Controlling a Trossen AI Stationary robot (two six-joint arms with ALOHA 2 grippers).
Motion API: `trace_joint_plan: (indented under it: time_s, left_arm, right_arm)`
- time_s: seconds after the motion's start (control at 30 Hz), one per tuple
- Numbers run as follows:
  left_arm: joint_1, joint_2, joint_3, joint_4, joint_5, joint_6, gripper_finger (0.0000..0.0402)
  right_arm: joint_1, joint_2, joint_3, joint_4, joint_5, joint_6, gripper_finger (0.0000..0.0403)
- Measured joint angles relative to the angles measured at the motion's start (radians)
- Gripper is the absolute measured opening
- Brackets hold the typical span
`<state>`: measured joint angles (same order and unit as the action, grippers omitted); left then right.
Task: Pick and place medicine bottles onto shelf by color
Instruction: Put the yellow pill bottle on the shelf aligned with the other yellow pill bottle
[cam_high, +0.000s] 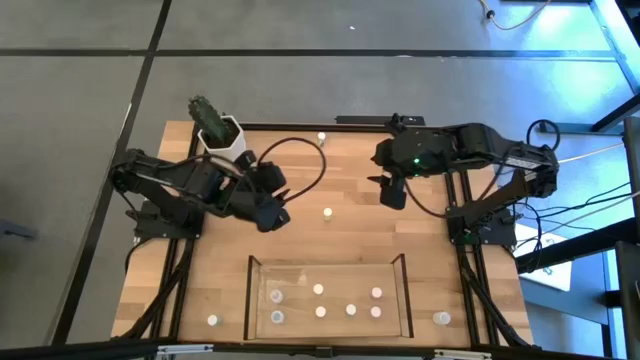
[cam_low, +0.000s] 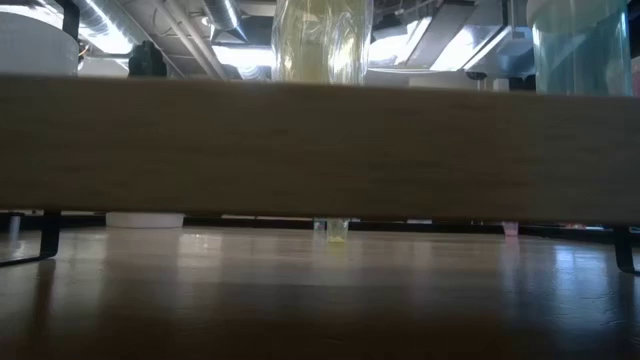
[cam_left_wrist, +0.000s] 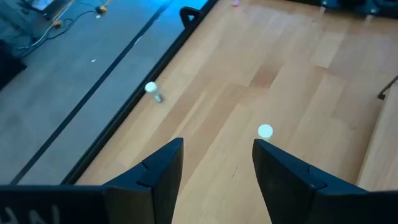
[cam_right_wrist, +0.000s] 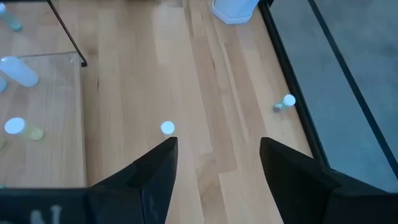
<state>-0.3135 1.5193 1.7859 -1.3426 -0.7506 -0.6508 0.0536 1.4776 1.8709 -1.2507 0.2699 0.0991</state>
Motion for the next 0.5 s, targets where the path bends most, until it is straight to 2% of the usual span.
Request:
trace_joint_plan:
  time_s: [0.37, 0.5]
  left_arm:
    - [0.141, 0.013, 0.0, 0.142, 0.263, 0.186, 0.0186]
    - [0.183, 0.05, -0.001, 0.176, 0.321, 0.222, 0.0186]
  right_arm:
    - [0.0, -0.049, 0.0, -0.033, -0.001, -0.033, 0.0229]
    - [0.0, -0.048, -0.001, -0.068, -0.001, -0.052, 0.0229]
